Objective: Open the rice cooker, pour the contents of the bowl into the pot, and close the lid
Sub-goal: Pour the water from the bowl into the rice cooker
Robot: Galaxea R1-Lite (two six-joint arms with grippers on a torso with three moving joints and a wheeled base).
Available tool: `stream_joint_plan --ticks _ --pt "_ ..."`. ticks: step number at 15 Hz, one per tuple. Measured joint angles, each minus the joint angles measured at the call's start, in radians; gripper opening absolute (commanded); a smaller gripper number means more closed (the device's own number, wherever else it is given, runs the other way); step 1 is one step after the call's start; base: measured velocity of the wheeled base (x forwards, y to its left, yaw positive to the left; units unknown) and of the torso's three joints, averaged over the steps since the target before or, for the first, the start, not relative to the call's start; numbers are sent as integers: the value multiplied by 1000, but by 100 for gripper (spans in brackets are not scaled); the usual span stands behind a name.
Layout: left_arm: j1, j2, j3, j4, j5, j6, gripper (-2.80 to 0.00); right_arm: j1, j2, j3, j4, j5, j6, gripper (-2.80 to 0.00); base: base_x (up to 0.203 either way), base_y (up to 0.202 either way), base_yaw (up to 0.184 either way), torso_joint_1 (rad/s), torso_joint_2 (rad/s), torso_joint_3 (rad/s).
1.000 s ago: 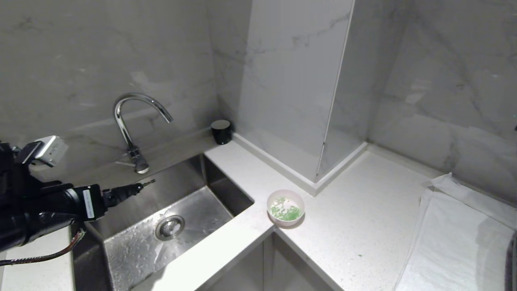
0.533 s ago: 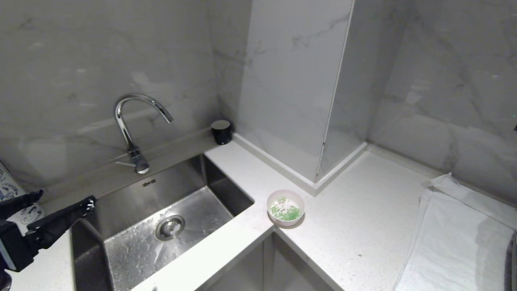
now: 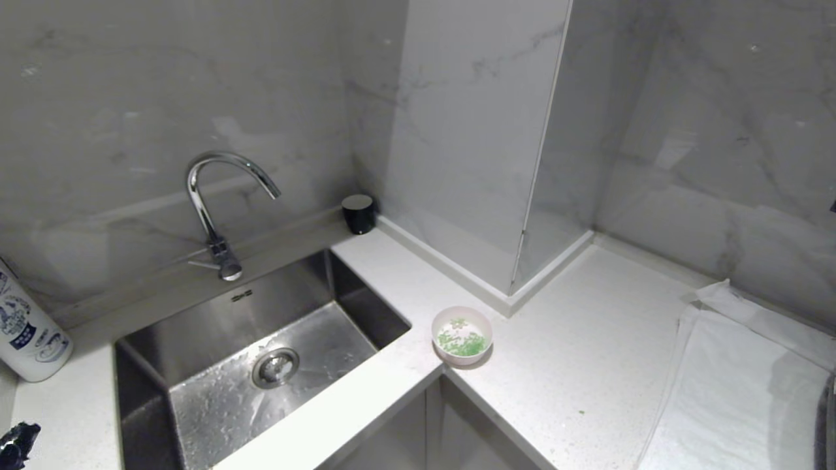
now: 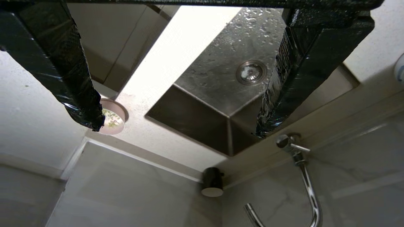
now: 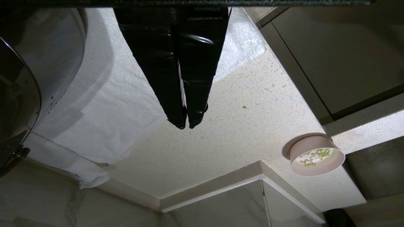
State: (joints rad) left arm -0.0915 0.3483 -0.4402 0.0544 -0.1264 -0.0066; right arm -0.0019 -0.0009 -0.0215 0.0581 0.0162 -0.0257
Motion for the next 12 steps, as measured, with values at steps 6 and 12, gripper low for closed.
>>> stream_joint_plan --ticks 6,12 --pt "50 -74 -48 8 22 123 0 0 0 0 0 0 0 -280 0 0 0 0 0 0" --pt "108 -153 25 -13 -5 163 0 0 0 0 0 0 0 -280 0 0 0 0 0 0"
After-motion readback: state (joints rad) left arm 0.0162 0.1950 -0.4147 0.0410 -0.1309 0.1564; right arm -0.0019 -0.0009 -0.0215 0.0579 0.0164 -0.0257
